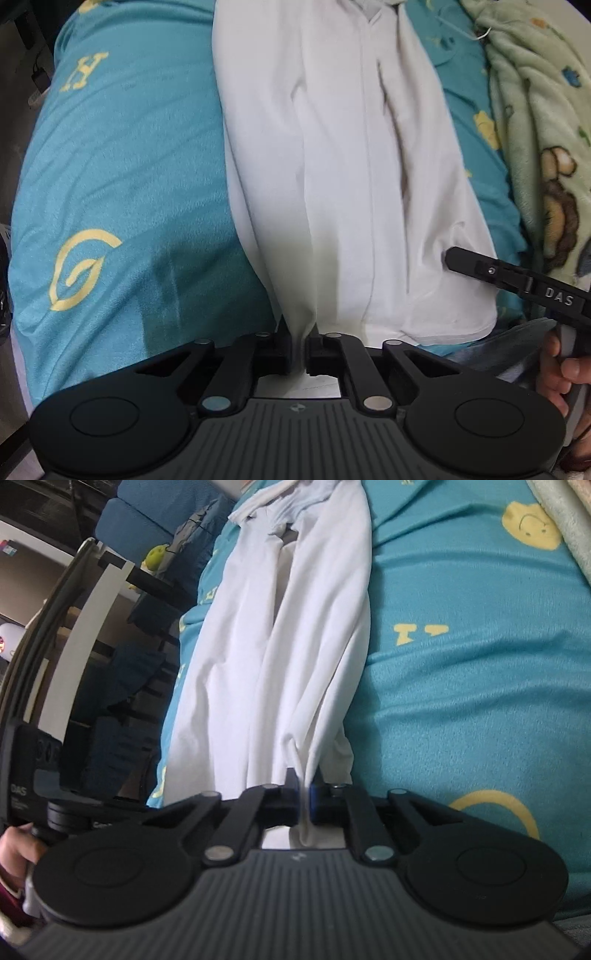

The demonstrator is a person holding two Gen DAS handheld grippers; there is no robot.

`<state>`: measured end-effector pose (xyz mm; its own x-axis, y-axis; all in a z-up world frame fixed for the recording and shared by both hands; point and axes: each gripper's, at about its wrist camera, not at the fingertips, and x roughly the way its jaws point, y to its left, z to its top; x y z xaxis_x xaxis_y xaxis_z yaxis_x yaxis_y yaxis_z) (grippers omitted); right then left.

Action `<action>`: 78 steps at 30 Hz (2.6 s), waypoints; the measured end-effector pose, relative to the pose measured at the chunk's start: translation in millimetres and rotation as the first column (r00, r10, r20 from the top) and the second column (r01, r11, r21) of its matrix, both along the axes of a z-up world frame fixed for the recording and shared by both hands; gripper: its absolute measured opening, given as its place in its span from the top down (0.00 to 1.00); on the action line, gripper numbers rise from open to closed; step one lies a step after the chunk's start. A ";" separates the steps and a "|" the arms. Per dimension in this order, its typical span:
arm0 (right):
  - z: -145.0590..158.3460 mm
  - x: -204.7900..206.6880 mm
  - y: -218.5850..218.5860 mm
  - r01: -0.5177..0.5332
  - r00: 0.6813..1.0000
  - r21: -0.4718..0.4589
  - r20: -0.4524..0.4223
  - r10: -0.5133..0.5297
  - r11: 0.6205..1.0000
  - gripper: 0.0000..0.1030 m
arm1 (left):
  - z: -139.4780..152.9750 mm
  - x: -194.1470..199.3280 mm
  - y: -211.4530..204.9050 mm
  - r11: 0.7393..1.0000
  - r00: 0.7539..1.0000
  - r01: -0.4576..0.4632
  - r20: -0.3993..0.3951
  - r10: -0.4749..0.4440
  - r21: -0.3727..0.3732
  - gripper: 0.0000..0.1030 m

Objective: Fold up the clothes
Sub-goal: 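Grasp the hem with the right gripper while the left holds, fold hem toward collar, then open both grippers and release the folded shirt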

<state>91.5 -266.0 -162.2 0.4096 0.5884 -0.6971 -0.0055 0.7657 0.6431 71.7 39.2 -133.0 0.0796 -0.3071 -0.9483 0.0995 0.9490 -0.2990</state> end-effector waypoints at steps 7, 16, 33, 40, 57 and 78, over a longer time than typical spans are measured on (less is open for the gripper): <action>25.0 -14.6 -19.3 0.080 0.994 0.168 0.059 -0.091 0.983 0.95 | 53.6 -19.1 28.9 0.986 0.988 -0.061 0.134 0.083 -0.157 0.97; 65.2 -59.3 -38.2 0.123 0.976 0.233 0.149 -0.161 0.965 0.95 | 123.5 -52.7 24.5 0.970 0.959 -0.036 0.266 0.101 -0.240 0.97; 95.2 -126.6 -54.4 0.113 0.959 0.307 0.216 -0.184 0.945 0.95 | 142.4 -165.3 38.7 0.922 0.919 -0.020 0.357 0.169 -0.386 0.97; 127.5 -55.4 -64.8 0.142 0.936 0.319 0.264 -0.232 0.937 0.95 | 173.2 -90.6 39.4 0.906 0.854 -0.035 0.458 0.246 -0.421 0.97; 37.7 189.6 -71.0 0.240 0.942 0.126 0.211 -0.262 0.963 0.95 | 62.9 177.2 26.6 0.957 0.814 -0.162 0.517 0.266 -0.239 0.97; 13.3 170.5 -60.8 0.285 0.930 0.008 0.239 -0.279 0.958 0.87 | 35.7 144.6 -1.2 0.987 0.818 -0.157 0.554 0.155 -0.045 0.33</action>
<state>262.0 -326.8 -148.9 0.7101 0.4073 -0.5743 0.0647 0.7745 0.6293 216.3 38.1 -97.4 0.6384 -0.2425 -0.7305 0.0975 0.9669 -0.2357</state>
